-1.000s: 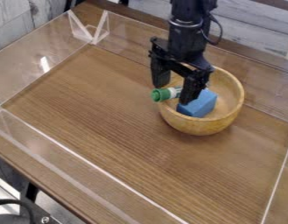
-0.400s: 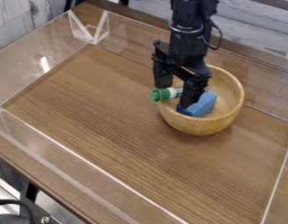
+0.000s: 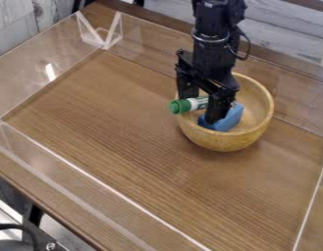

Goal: Remove the green marker from inside the brown bowl and put it on the table

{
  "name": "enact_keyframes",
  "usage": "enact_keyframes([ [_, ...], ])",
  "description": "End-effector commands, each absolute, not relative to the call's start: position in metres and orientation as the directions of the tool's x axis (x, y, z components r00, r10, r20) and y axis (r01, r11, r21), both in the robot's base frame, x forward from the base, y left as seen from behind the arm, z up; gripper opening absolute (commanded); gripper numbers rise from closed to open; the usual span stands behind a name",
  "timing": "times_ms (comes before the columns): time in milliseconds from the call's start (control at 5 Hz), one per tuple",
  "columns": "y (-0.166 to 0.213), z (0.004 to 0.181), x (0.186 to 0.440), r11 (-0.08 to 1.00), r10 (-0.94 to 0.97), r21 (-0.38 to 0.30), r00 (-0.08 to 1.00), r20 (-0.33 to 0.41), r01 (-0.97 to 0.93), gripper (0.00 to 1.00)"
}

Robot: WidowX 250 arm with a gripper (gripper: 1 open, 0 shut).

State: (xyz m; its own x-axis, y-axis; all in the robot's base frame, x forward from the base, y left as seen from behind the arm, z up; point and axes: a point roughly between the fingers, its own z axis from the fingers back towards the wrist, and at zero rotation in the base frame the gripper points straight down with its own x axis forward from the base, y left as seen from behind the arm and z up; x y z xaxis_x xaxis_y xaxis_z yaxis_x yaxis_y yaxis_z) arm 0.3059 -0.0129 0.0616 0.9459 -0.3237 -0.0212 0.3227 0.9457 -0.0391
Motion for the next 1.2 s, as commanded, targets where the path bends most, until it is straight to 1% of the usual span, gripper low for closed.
enact_keyframes([
  [0,-0.0097,0.0703,0.3101,0.944,-0.327,-0.030,0.945,0.013,0.327,1.00],
  [200,-0.0078,0.0708,0.3100,0.943,-0.332,-0.031,0.943,0.015,0.332,1.00],
  [400,-0.0057,0.0721,0.3100,0.941,-0.336,-0.032,0.942,0.016,0.336,0.00],
  [600,-0.0034,0.0741,0.3113,0.940,-0.339,-0.035,0.941,0.017,0.339,0.00],
  [800,-0.0026,0.0739,0.3119,0.940,-0.339,-0.037,0.941,0.014,0.340,1.00],
  [1000,-0.0020,0.0749,0.3126,0.940,-0.340,-0.038,0.940,0.013,0.340,1.00],
])
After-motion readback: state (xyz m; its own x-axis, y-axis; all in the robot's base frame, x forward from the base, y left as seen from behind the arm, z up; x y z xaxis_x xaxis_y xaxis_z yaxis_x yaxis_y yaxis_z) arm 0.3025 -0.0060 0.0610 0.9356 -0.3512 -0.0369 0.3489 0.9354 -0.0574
